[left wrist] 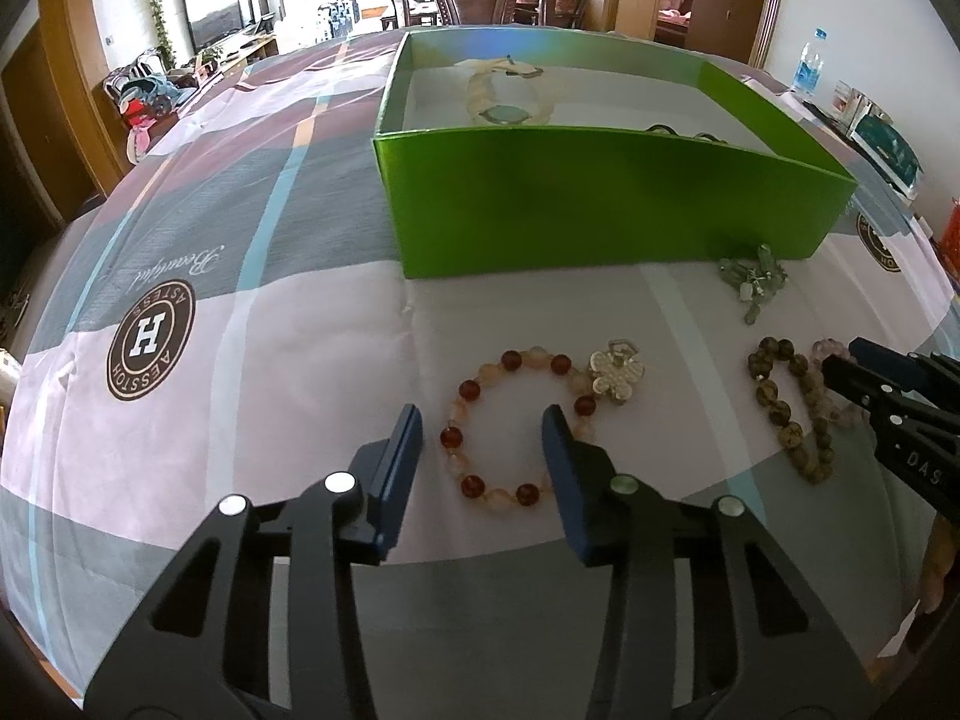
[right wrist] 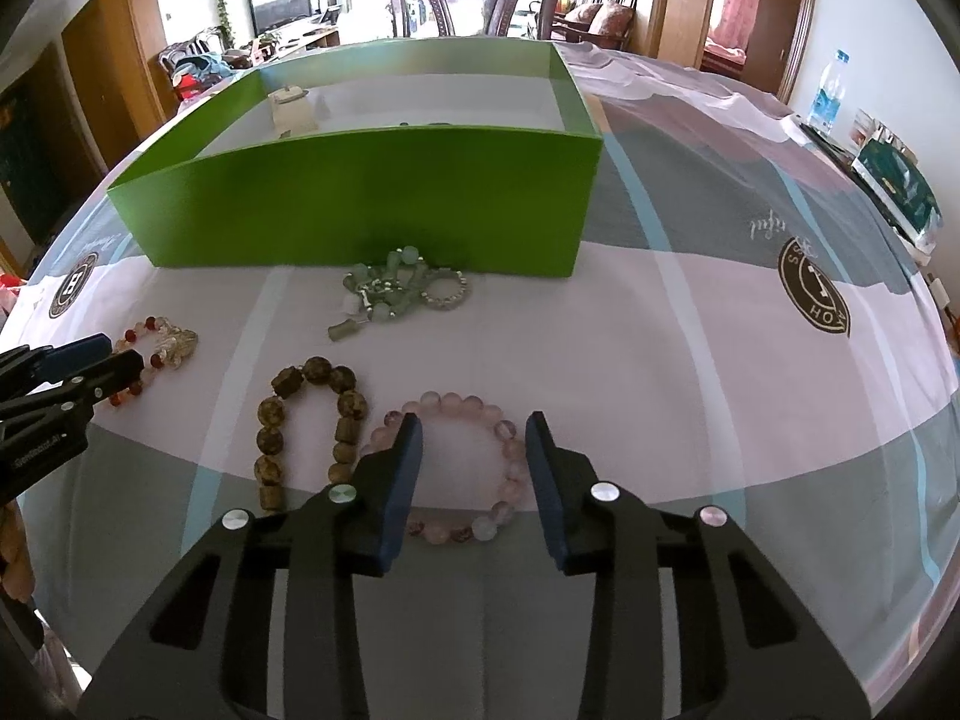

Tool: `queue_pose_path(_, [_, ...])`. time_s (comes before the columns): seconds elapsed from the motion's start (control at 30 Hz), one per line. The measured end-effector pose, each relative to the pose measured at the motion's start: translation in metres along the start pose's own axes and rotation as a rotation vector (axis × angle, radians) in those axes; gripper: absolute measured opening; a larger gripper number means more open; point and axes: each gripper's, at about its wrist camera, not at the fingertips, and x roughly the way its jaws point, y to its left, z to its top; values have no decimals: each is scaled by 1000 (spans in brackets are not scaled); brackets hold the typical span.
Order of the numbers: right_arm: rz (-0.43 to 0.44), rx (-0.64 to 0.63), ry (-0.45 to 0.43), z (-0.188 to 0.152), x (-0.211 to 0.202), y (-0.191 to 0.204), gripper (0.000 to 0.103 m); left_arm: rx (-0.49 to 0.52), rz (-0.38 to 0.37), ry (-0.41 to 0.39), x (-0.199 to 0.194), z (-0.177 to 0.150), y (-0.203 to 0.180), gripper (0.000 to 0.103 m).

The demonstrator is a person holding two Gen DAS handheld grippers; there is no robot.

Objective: Organize jewelry

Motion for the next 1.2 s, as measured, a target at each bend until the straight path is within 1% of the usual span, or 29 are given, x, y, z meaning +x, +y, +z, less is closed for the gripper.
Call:
queue_pose_path(0.3, [-1, 2, -1, -1, 0, 2, 36, 0, 2, 0, -1, -1, -2, 44])
queue_pose_path(0.43, [0, 2, 0, -1, 0, 2, 36, 0, 2, 3, 0, -2, -2, 50])
queue_pose_path(0.7, [1, 2, -1, -1, -1, 3, 36, 2, 1, 0, 0, -2, -2, 50])
queue_pose_path(0.77, [2, -1, -2, -1, -1, 3, 32, 2, -4, -1, 0, -2, -2, 49])
queue_pose_path(0.8, [12, -5, -3, 0, -1, 3, 26, 3, -6, -2, -1, -2, -2, 46])
queue_pose_path(0.83, [21, -9, -3, 0, -2, 4, 18, 4, -9, -4, -1, -2, -2, 36])
queue_pose_path(0.87, [26, -13, -2, 0, -2, 5, 14, 4, -12, -5, -2, -2, -3, 33])
queue_pose_path(0.9, [33, -17, 0, 0, -2, 7, 10, 3, -14, -5, -2, -2, -2, 25])
queue_pose_path(0.93, [37, -20, 2, 0, -2, 8, 10, 1, -17, -4, -2, -2, -2, 16])
queue_pose_path(1.0, [39, -22, 2, 0, -3, 10, 8, -6, -26, -1, -2, -2, 0, 8])
queue_pose_path(1.07, [53, -20, 6, 0, -3, 10, 8, -14, -33, 3, -3, -2, 2, 8])
queue_pose_path(1.2, [57, -20, -4, 3, -8, 10, 8, -18, -32, -25, -13, 2, 3, 8])
